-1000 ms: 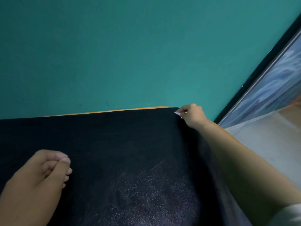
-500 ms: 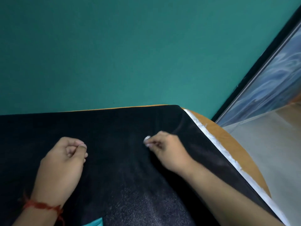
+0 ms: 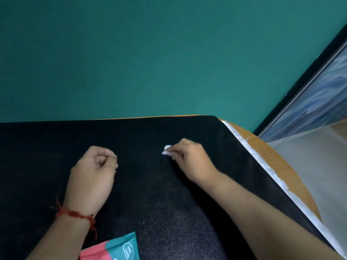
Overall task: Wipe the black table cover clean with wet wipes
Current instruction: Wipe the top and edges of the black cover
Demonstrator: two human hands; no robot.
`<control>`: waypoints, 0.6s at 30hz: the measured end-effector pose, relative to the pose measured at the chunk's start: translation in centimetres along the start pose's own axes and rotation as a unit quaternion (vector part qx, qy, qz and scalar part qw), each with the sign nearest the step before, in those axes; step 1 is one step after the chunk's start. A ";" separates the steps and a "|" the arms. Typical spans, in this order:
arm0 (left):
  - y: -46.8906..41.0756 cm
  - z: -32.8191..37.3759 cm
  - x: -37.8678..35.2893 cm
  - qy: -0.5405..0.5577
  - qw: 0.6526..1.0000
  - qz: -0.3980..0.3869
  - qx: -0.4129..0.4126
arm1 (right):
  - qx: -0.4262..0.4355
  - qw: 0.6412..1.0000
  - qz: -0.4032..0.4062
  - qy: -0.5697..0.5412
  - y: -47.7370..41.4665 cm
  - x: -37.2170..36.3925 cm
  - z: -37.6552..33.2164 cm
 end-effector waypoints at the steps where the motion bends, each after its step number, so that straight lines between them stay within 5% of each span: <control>1: 0.0 0.0 0.0 0.000 1.000 0.000 0.000 | -0.031 0.999 0.018 0.020 -1.0 1.0 2.0; 6: -0.1 0.0 0.1 -0.004 1.000 0.002 -0.011 | -0.138 0.989 0.030 0.035 -2.6 3.6 7.9; 18: 0.9 0.3 0.1 -0.048 0.998 0.021 -0.023 | -0.044 0.999 -0.022 -0.013 11.9 0.9 -0.3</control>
Point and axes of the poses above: each hand's wrist, its own y-axis away from the middle knuckle, its own x-axis out of the back of the hand, z = x × y, the point moved 10 cm from there along -y, towards the middle knuckle, and after that the axes turned 10 degrees about -z, right-handed, at the moved point
